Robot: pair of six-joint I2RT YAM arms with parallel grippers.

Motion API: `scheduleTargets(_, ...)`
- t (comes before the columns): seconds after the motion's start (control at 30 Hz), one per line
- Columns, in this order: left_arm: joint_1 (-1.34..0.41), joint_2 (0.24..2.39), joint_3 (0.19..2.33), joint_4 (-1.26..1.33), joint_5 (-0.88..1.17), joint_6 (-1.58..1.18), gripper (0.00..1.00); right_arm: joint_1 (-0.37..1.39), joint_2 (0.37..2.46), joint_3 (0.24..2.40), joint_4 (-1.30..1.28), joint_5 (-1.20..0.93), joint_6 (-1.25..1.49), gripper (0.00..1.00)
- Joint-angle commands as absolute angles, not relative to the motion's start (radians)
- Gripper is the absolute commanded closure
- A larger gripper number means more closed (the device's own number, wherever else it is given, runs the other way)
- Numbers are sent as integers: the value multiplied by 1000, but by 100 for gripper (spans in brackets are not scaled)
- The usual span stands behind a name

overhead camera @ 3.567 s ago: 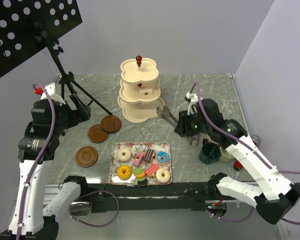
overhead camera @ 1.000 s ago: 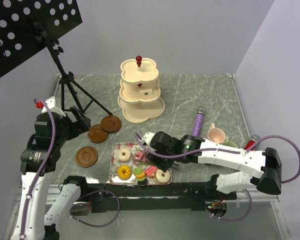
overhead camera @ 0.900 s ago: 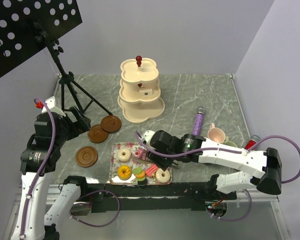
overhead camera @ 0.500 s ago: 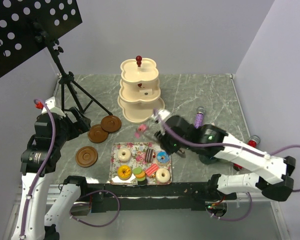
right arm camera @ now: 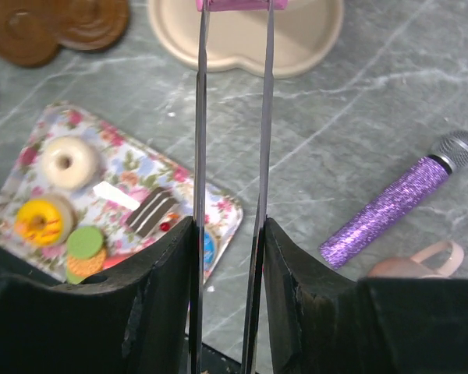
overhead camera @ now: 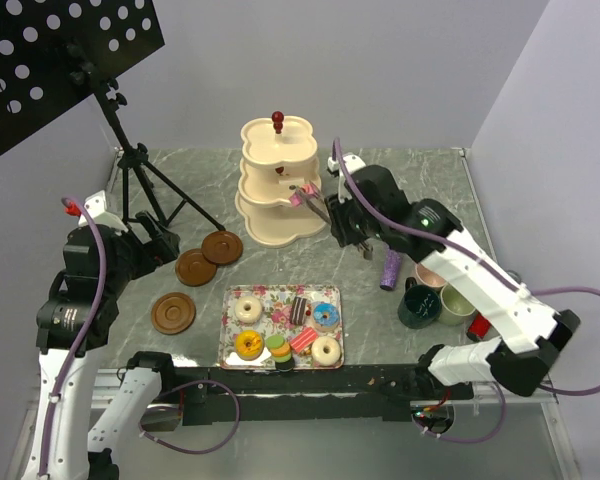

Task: Serve the afternoon tea

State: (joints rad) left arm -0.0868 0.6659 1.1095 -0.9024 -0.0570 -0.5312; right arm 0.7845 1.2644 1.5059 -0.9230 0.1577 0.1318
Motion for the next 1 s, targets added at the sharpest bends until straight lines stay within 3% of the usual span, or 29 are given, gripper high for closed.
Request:
scheduleTargets(0.0, -89, 673, 1141, -882, -43, -512, 0, 707, 1314, 1578, -864, 130, 110, 62)
scheduleTargets(0.5, -89, 673, 1121, -870, -41, -509, 0, 548, 1407, 1606, -740, 68, 121, 63)
scheduleTargets(0.97, -89, 690, 1129, -859, -46, -499, 0, 522, 1528, 1620, -583, 31, 129, 63)
